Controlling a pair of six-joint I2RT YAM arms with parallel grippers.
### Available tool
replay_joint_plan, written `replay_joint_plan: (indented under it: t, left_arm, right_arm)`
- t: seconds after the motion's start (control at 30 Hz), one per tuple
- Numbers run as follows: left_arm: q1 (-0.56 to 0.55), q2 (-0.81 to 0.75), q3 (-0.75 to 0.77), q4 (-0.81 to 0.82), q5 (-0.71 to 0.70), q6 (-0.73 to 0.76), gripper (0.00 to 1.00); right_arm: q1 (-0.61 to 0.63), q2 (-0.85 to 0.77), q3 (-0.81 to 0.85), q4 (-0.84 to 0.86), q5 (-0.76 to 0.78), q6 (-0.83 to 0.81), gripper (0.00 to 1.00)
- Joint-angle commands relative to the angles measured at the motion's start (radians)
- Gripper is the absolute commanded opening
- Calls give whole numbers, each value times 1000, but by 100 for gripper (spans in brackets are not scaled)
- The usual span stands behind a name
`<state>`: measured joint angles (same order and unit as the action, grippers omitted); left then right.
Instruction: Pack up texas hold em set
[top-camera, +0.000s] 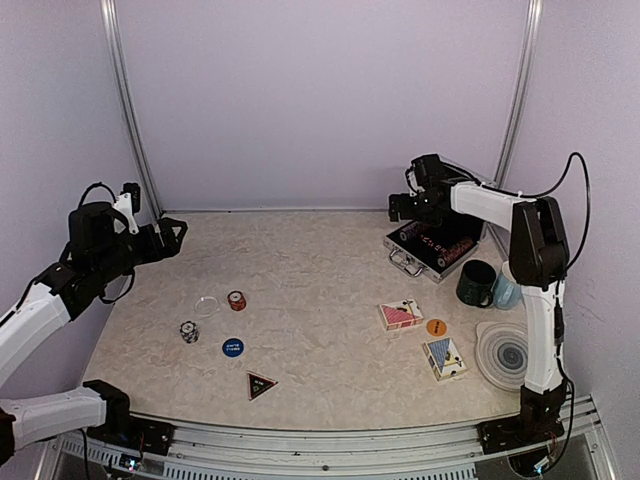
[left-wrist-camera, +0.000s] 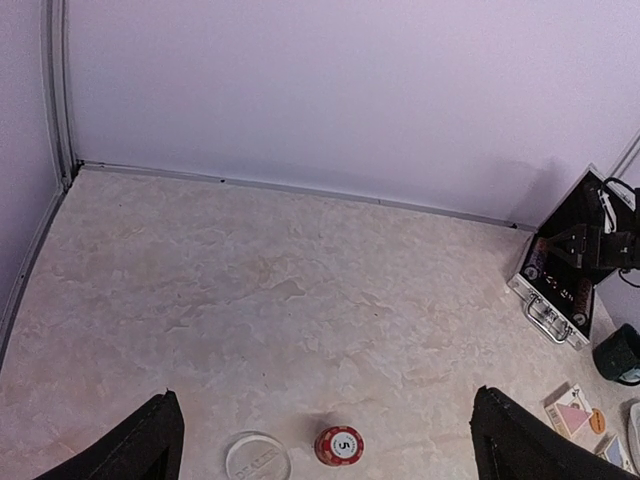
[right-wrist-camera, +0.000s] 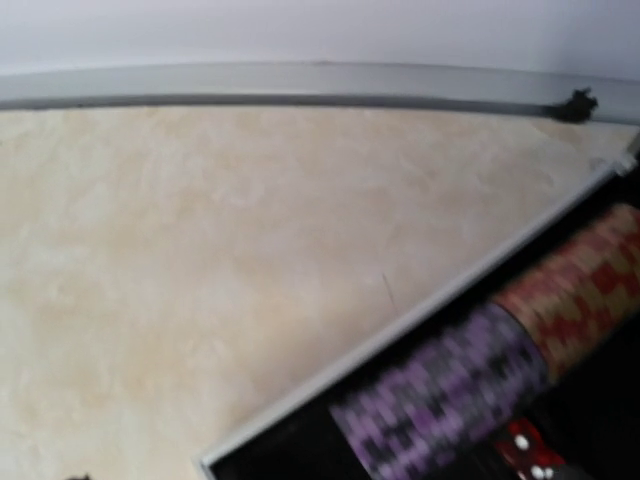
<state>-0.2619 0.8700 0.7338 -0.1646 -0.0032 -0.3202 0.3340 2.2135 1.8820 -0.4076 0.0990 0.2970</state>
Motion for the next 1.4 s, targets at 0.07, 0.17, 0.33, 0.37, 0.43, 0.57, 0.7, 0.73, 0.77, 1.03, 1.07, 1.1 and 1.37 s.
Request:
replay_joint_plan:
  t: [0.07, 0.17, 0.33, 0.37, 0.43, 0.57, 0.7, 0.73, 0.77, 1.03, 1.07, 1.1, 1.37]
  left_arm:
    - [15, 0, -13, 33, 22, -8, 99]
    - [17, -2, -13, 32, 17, -8, 99]
    - [26, -4, -14, 38, 29, -12, 99]
    - [31, -1, -14, 40, 35, -14, 99]
    - [37, 0, -14, 41, 45, -17, 99]
    - [36, 0, -16, 40, 45, -17, 99]
    - [37, -3, -16, 41, 43, -17, 99]
    - [37, -3, -16, 40, 44, -17, 99]
    - [36, -3, -16, 40, 43, -16, 99]
    - [38, -11, -16, 37, 29, -14, 99]
    - [39, -11, -16, 37, 28, -14, 99]
    - [39, -12, -16, 37, 29, -14, 99]
    - [41, -8, -16, 38, 33, -14, 99]
  right_arm:
    - [10, 58, 60, -18, -70, 24, 99]
    - [10, 73, 62, -16, -123, 22, 99]
    - [20, 94, 56, -7, -196, -2, 99]
    - [21, 98, 55, -7, -198, -7, 99]
    - [25, 106, 56, -4, -200, -13, 99]
    - [28, 128, 62, 2, -197, -14, 99]
    - [28, 159, 87, -7, -205, -22, 99]
    - [28, 167, 94, -10, -209, -24, 99]
    - [29, 175, 101, -11, -215, -26, 99]
    - [39, 216, 139, -15, -249, -47, 99]
    - [40, 221, 146, -17, -250, -48, 99]
    - [42, 227, 151, -19, -254, -51, 99]
    - [52, 292, 218, -76, -328, -119, 99]
